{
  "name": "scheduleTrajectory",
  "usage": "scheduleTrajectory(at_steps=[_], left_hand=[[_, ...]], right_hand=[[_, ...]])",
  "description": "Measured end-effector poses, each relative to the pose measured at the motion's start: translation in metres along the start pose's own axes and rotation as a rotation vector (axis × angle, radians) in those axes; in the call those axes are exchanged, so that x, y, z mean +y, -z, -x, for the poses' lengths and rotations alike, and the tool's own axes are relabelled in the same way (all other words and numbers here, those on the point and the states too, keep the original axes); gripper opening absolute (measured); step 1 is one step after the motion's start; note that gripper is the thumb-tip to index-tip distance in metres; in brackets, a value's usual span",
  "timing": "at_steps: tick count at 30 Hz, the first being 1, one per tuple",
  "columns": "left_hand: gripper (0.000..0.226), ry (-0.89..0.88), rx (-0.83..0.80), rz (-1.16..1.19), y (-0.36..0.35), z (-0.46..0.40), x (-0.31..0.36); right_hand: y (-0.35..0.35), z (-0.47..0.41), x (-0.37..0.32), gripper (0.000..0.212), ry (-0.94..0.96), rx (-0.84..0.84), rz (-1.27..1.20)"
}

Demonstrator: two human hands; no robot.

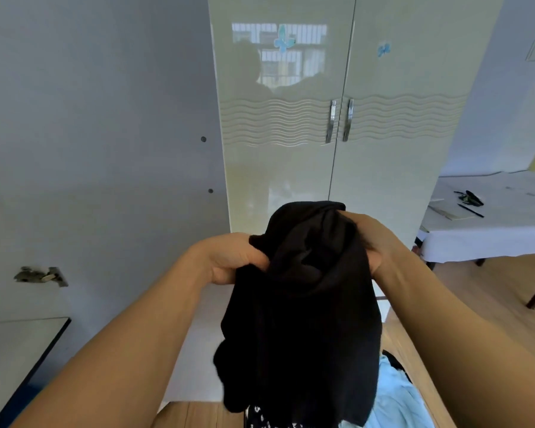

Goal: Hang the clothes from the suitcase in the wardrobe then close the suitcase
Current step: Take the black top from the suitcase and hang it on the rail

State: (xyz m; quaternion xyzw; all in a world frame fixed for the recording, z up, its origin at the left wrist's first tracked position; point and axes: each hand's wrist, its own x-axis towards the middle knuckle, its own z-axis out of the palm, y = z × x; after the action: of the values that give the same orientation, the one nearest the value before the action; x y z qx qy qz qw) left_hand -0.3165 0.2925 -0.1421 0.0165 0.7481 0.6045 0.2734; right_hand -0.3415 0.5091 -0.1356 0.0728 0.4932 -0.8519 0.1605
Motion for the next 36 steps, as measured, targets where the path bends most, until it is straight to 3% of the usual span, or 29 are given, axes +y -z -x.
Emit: scheduleTrajectory(at_steps=[2,4,8,10,12,13,16,20,23,26,28,32,34,36], left_hand=[[0.025,0.029,0.013,-0.186,0.009,0.004,-0.001],[0.021,-0.011,0.04,-0.186,0.014,0.006,0.004],[0.026,-0.238,-0.102,0.324,-0.008,0.008,0.023],[0.029,-0.288,-0.111,0.562,-0.026,0.0,0.03],[0.024,-0.291,-0.052,0.709,-0.04,-0.009,0.036],[0.023,-0.291,-0.009,0.748,-0.044,-0.013,0.038],[0.026,-0.299,0.089,0.793,-0.042,-0.018,0.042],[0.026,-0.25,0.139,0.796,-0.035,-0.016,0.042],[0.018,-0.243,0.135,0.779,-0.033,-0.011,0.041],[0.008,-0.243,0.219,0.655,-0.022,-0.009,0.04],[0.006,-0.211,0.328,0.473,-0.01,-0.009,0.033],[0.009,-0.08,0.462,0.161,0.008,-0.008,0.005],[0.014,-0.055,0.492,0.164,0.011,-0.008,0.0],[0.014,-0.026,0.48,0.326,0.007,-0.01,0.004]], right_hand=[[-0.004,0.013,-0.011,0.008,-0.014,-0.084,0.114],[-0.003,0.025,-0.022,0.026,-0.037,-0.155,0.317],[0.003,0.031,-0.036,0.069,-0.047,-0.062,1.171],[0.006,0.028,-0.033,0.068,0.166,0.123,1.357],[0.009,0.023,-0.028,0.05,0.488,0.393,1.192],[0.008,0.023,-0.027,0.039,0.554,0.404,1.032],[0.002,0.027,-0.024,0.027,0.254,0.101,0.697],[0.008,0.018,0.001,0.008,-0.036,-0.089,1.0],[0.005,0.018,0.023,0.016,-0.179,-0.229,0.904],[-0.009,0.019,0.02,0.042,-0.196,-0.218,0.469],[-0.017,0.018,0.003,0.044,-0.158,-0.167,0.217],[-0.01,0.006,-0.037,0.006,0.157,0.173,-0.014],[0.015,-0.007,-0.051,0.02,0.413,0.421,-0.081],[0.039,-0.018,-0.051,0.051,0.487,0.72,0.058]])
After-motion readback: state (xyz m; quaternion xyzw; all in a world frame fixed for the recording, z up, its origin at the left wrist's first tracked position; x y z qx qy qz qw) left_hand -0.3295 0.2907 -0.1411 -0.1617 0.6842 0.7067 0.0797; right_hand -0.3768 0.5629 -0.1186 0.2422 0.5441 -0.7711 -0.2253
